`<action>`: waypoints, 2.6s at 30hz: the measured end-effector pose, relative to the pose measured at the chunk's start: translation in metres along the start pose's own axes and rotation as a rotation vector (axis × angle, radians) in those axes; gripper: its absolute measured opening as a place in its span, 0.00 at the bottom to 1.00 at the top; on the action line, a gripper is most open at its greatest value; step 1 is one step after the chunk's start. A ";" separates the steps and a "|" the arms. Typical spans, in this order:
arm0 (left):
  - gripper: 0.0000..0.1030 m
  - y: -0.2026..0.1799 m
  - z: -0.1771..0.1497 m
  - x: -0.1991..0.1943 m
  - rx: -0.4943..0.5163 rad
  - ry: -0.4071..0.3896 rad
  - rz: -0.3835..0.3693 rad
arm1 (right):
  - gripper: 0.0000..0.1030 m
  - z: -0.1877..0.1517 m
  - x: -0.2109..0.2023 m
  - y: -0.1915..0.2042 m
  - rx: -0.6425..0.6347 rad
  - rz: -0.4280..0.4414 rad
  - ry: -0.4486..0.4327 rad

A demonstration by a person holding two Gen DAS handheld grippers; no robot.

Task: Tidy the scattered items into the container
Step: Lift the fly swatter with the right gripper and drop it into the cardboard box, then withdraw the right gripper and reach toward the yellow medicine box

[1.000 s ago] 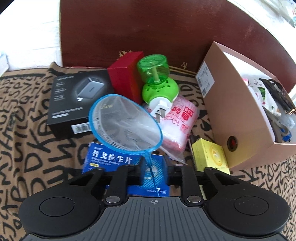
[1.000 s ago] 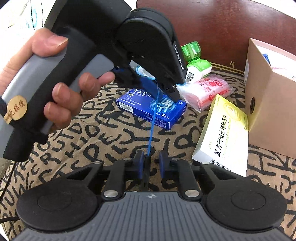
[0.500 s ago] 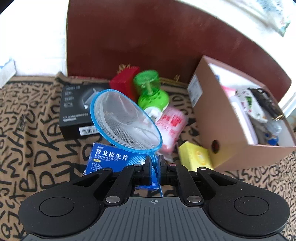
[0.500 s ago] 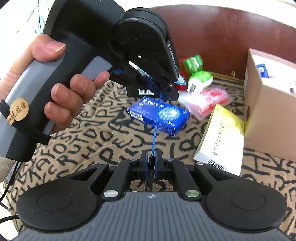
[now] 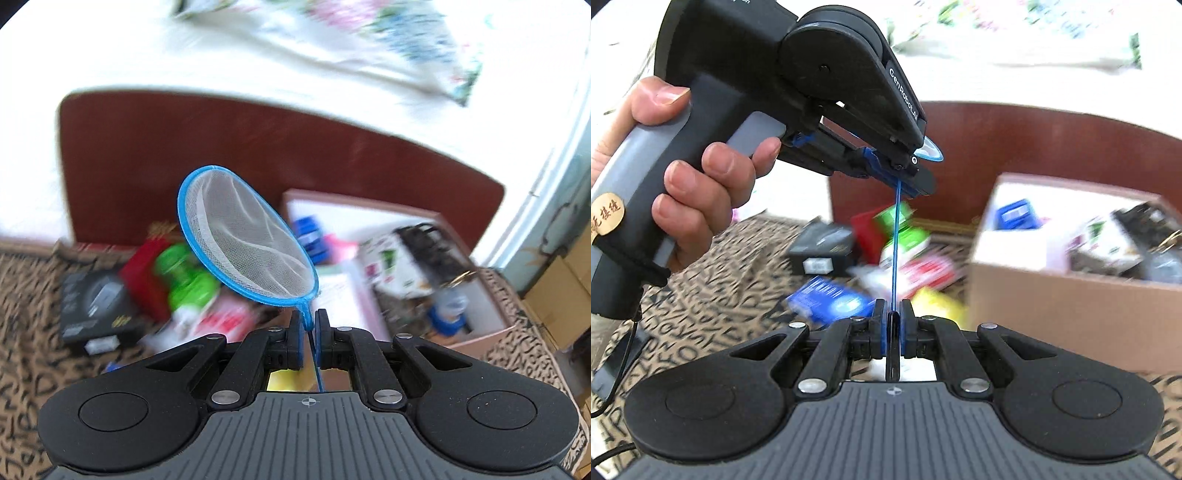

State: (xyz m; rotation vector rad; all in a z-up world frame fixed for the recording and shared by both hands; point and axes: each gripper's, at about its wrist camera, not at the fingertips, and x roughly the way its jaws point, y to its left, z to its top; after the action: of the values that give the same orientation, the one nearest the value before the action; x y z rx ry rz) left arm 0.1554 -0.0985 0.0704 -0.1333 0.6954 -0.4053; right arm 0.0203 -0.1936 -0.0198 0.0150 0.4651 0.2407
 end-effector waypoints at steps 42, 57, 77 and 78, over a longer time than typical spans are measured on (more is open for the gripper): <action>0.91 -0.047 0.060 0.167 -0.085 0.140 -0.199 | 0.82 0.035 0.054 -0.197 -0.265 -0.398 0.090; 1.00 -0.058 0.022 0.106 0.073 0.065 -0.096 | 0.99 0.032 0.023 -0.174 -0.135 -0.373 0.056; 1.00 -0.020 -0.068 -0.001 0.112 0.009 0.116 | 1.00 0.005 -0.024 -0.062 -0.045 -0.292 -0.030; 1.00 -0.017 -0.072 -0.004 0.109 0.012 0.122 | 1.00 0.002 -0.024 -0.055 -0.044 -0.287 -0.025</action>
State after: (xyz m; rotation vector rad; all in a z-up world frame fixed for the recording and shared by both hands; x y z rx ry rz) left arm 0.1011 -0.1110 0.0224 0.0147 0.6875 -0.3267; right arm 0.0130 -0.2527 -0.0108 -0.0909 0.4313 -0.0316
